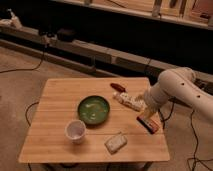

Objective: Place the white sponge in the ceramic cup

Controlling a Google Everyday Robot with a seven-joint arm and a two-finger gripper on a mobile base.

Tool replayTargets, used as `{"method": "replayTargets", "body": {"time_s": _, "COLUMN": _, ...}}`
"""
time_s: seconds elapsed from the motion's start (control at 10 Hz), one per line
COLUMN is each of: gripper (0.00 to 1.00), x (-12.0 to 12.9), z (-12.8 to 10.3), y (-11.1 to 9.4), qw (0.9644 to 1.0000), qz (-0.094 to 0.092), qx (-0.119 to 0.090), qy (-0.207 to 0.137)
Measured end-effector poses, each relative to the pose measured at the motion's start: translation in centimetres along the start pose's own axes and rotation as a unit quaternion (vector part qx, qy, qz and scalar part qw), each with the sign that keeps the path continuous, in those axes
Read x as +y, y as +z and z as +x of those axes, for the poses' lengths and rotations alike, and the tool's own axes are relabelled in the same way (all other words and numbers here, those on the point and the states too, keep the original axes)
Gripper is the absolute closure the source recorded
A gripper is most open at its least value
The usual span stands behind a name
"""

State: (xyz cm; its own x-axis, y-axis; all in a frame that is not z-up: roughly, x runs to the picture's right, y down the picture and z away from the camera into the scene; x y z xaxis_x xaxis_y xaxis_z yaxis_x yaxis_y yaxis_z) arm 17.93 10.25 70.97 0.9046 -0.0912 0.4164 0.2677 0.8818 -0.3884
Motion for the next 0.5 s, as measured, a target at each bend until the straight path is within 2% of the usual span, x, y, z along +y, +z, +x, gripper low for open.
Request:
{"method": "replayTargets", "body": {"time_s": 0.1, "gripper": 0.35, "x": -0.4, "z": -0.9, "y": 0.5, "qw": 0.9996, "qz": 0.008, "qx": -0.018, "qy": -0.019}}
{"method": "replayTargets", "body": {"time_s": 0.2, "gripper": 0.35, "x": -0.6, "z": -1.3, "y": 0.6, "qw": 0.9992, "qz": 0.013, "qx": -0.026, "qy": -0.029}}
{"method": "replayTargets", "body": {"time_s": 0.4, "gripper": 0.35, "x": -0.7, "z": -1.4, "y": 0.6, "qw": 0.9989, "qz": 0.015, "qx": -0.030, "qy": -0.033}}
{"method": "replayTargets", "body": {"time_s": 0.5, "gripper": 0.35, "x": -0.6, "z": -2.0, "y": 1.0, "qw": 0.9980, "qz": 0.017, "qx": -0.047, "qy": -0.040}}
